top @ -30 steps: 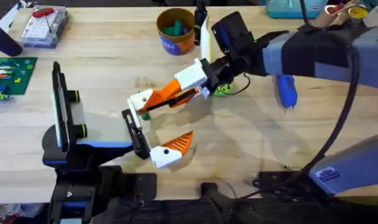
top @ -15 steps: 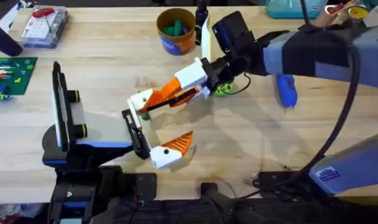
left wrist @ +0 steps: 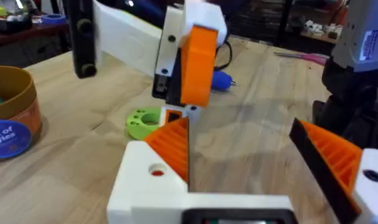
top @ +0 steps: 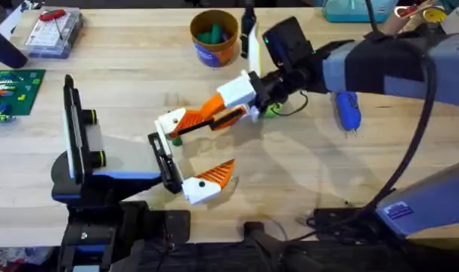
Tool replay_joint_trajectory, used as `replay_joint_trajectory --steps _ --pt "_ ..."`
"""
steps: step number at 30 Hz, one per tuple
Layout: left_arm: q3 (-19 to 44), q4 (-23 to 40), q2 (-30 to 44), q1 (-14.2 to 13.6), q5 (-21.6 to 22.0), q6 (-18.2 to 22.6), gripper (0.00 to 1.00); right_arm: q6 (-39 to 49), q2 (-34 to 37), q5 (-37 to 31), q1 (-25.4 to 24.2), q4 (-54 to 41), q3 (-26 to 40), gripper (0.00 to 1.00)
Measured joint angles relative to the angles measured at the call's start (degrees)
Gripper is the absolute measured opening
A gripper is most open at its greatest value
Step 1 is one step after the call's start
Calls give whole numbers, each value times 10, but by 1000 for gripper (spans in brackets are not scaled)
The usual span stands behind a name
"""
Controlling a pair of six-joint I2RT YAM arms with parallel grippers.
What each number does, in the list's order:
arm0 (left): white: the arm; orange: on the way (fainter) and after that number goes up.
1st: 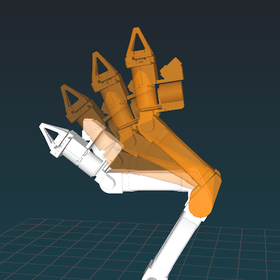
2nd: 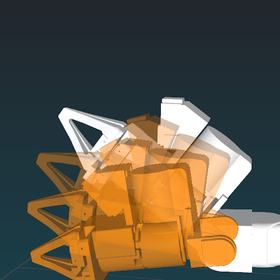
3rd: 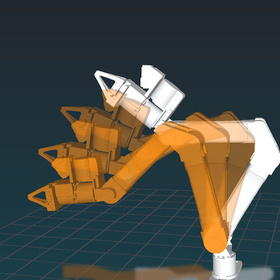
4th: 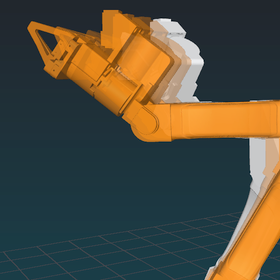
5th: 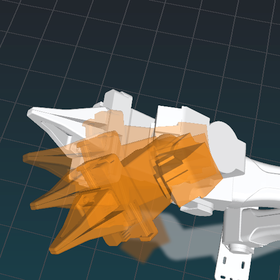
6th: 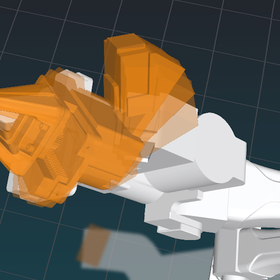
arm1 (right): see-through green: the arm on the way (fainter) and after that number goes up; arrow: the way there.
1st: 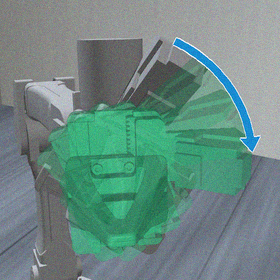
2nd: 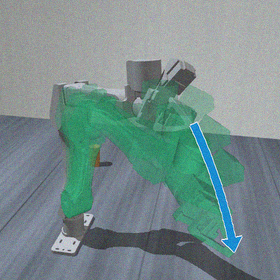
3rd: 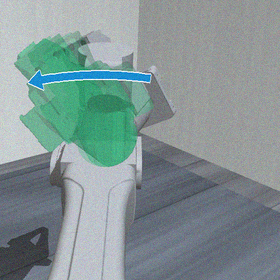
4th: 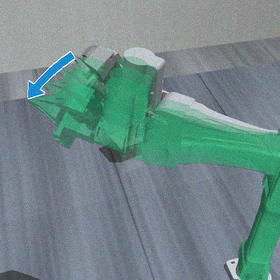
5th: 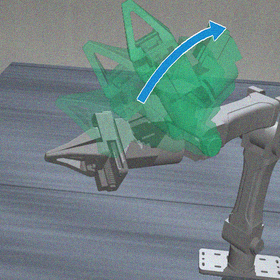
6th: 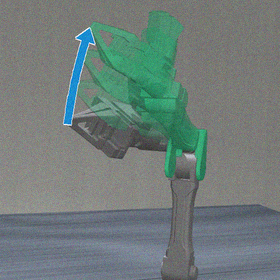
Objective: Pick up the gripper from the table and insert it into the empty holder that is missing its gripper. Then pick up a screw, insert it into the mounting hole, and use the screwdriver to tighten it. Finally, clean up the table by picking up the vegetable and placing it into the bucket.
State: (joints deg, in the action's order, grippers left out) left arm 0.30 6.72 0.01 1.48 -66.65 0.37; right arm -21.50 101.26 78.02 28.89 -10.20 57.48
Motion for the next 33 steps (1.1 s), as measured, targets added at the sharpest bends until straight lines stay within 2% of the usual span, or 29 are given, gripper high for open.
replay_joint_trajectory --steps 3,5,8,11,14,17,20,30,33 --pt "0 0 0 0 0 0 990 -10 0 1 -10 18 -30 995" --pt "0 0 0 0 0 0 990 -33 0 0 -10 73 -50 994" --pt "0 0 0 0 0 0 990 -115 0 0 -7 262 -78 994" --pt "0 0 0 0 0 0 990 -246 1 -10 -6 514 -109 996" --pt "0 0 0 0 0 0 990 -381 -2 -27 -12 689 -138 995" --pt "0 0 0 0 0 0 990 -473 -4 -40 -22 722 -161 995" --pt "0 0 0 0 0 0 990 -525 0 -48 -29 722 -182 995" --pt "0 0 0 0 0 0 990 -592 44 -53 -18 726 -190 994" --pt "0 0 0 0 0 0 990 -600 45 -53 -12 758 -191 994"
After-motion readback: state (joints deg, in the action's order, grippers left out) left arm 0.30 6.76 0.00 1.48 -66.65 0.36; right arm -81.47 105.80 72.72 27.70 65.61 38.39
